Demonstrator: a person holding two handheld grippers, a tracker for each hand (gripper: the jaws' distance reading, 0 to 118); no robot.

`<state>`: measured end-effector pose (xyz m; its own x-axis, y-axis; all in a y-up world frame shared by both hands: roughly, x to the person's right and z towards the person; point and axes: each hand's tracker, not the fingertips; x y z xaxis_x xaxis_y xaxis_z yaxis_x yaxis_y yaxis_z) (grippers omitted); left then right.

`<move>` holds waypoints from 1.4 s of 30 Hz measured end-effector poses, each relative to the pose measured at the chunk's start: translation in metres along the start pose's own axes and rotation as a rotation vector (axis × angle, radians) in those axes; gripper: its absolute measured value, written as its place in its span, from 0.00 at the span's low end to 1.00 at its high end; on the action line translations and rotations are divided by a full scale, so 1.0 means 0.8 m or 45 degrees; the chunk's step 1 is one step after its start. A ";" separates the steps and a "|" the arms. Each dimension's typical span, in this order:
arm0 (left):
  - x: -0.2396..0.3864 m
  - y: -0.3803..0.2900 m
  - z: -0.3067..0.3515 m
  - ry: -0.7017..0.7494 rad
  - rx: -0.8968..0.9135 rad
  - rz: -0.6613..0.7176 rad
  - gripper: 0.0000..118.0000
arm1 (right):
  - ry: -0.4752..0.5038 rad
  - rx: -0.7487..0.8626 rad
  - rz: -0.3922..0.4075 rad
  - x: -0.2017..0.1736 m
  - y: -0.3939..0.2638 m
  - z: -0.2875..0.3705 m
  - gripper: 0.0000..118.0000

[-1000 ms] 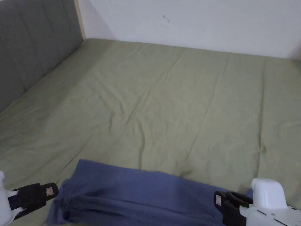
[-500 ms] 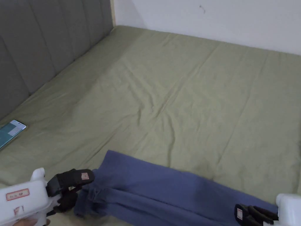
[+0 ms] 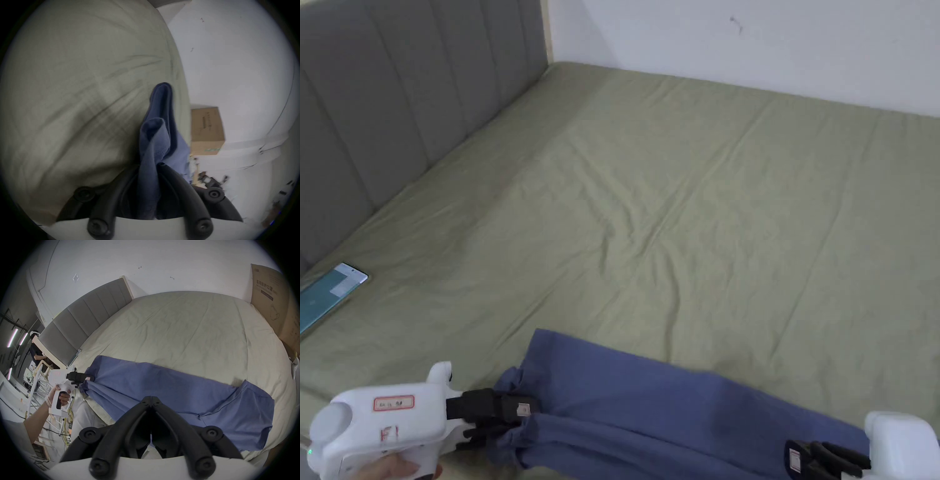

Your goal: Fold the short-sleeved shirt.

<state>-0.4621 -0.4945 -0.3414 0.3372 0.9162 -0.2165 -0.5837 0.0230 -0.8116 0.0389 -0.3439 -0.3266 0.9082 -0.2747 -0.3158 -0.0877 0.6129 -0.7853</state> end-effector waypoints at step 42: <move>0.293 -0.163 -0.207 0.433 -0.343 -1.127 0.68 | -0.189 0.167 -0.617 0.167 -0.096 0.105 0.00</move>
<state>-0.1849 -0.3492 -0.3764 0.7903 0.4477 0.4184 0.1550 0.5146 -0.8433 0.2016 -0.3655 -0.2642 0.8810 -0.4476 0.1533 0.4000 0.5317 -0.7466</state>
